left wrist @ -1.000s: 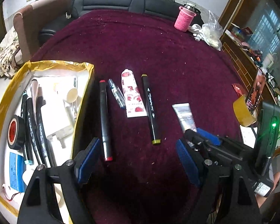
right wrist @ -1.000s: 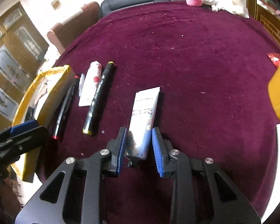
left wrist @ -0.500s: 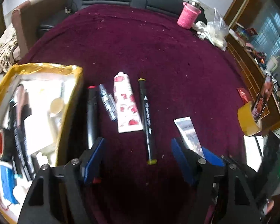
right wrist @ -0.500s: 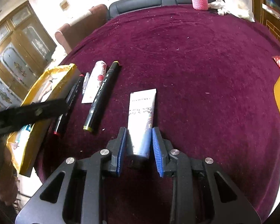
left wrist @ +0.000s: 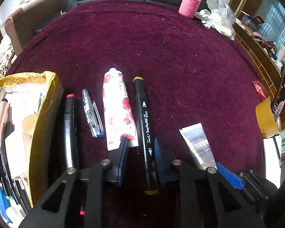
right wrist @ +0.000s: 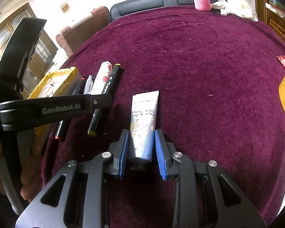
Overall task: Organize objects
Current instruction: 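Grasp the white-and-blue tube with the right gripper while the left grasps the yellow-capped black marker, then lower the tube and marker into the yellow-lined box and open both grippers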
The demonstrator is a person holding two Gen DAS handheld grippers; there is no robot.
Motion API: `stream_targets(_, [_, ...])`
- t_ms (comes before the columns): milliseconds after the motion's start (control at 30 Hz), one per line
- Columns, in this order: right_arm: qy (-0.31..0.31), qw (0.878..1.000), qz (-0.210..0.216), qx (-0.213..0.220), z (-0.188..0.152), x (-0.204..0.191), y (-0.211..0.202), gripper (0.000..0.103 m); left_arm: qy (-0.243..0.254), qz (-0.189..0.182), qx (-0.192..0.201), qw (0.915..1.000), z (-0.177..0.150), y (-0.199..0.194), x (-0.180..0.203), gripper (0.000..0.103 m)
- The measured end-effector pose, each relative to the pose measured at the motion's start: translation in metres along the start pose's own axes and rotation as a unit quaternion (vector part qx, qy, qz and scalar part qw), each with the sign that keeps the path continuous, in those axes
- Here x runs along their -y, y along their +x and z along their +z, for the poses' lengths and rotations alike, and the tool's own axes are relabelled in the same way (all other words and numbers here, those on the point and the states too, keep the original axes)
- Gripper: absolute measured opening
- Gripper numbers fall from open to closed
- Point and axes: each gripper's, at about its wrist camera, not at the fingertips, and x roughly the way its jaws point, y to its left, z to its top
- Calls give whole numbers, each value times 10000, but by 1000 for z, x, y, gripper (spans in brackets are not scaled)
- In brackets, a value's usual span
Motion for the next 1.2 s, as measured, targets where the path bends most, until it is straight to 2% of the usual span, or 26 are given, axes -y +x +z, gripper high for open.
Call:
stream_targets(167, [2,10000,4,2,0,0,0,28,90,-46,-66,9999,-19,-10,-4,15])
stream_targets(300, [-41,10000,-50,11,0,-2,0,28,22,-187,-273,9994,-41,-22,-10,16])
stream_targets(467, [-69,9999,-83,17,0,-4,0,28,92,-157,-275,9995,-37,-20,-10,18])
stream_targets(533, [-67,9999,-77,15,0,-4,0,28,98,-142,-196,9997,-33,-17,-6,24])
stream_targets(600, [-52,10000,-63,15,0,-3,0,28,218,-149,-106,9996,-33,-15,1,39])
stream_targets(633, [-47,10000,-60,17,0,-3,0,28,305,-98,-62,9995,-33,-14,5,41])
stream_targets(733, [-74,9999,-79,13,0,-4,0,28,669,348,208,9969,-39,-12,18,34])
stream_targets(767, [-113,9999,-121,14,0,-5,0,28,724,407,300,9961,-41,-13,20,26])
stream_targets(800, [-129,9998,-155,22,0,-6,0,28,668,329,318,9967,-42,-15,18,15])
stream_targets(933, [-141,9997,-216,21,-3,-8,-2,27,180,-200,250,9993,-51,-31,-6,15])
stream_targets(1033, [134,9998,97,-100,-11,-10,-7,27,-246,-655,285,9971,-64,-56,-32,15])
stream_targets(1100, [269,9989,319,-204,-18,-17,-11,27,-426,-737,416,9955,-72,-76,-46,15])
stream_targets(1200, [142,9985,511,-135,-22,-41,-22,27,-694,-859,596,9921,-81,-104,-70,15])
